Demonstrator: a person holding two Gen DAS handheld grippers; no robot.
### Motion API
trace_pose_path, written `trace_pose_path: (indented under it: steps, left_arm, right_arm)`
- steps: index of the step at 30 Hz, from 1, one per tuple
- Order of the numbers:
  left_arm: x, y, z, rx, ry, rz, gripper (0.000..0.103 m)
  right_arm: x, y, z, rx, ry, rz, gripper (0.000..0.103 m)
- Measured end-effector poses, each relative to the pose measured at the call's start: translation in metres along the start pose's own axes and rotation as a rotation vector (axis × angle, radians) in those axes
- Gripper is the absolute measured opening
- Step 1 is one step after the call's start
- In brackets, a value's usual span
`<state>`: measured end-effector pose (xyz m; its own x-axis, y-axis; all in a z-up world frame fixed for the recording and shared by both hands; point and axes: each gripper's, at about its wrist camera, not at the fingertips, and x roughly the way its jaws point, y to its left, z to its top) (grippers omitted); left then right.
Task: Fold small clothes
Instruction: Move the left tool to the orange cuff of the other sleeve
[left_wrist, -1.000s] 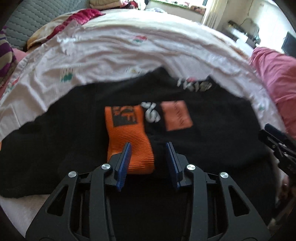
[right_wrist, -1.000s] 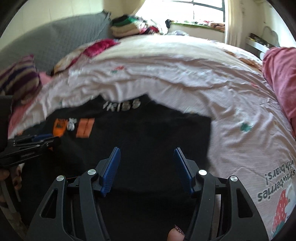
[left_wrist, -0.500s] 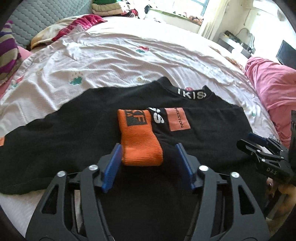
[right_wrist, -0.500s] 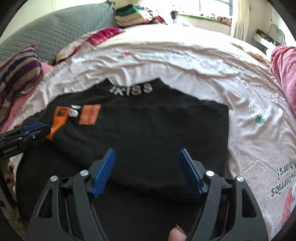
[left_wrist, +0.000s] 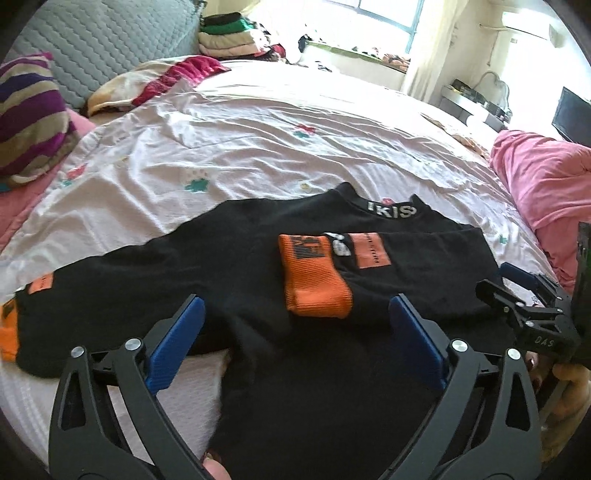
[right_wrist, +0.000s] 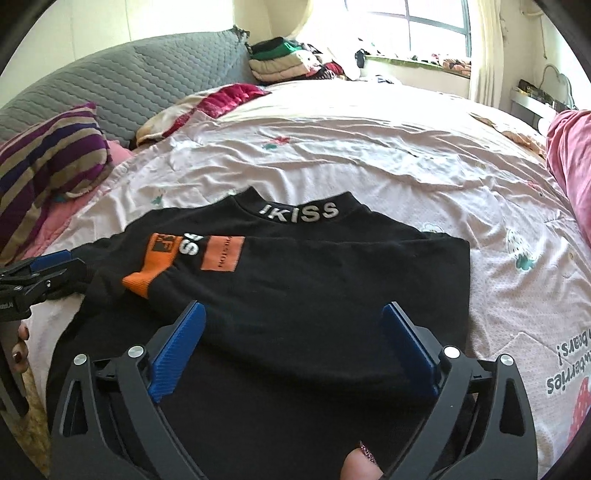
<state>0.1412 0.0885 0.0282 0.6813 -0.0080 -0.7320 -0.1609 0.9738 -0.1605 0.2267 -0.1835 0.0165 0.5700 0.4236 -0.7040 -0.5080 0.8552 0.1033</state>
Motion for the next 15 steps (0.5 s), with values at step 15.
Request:
trace_pose_path:
  steps: [15]
  left_arm:
    - [-0.030, 0.057, -0.013, -0.093, -0.028, 0.078, 0.093]
  right_arm:
    - [-0.017, 0.054, 0.016, -0.060, -0.039, 0.051, 0.098]
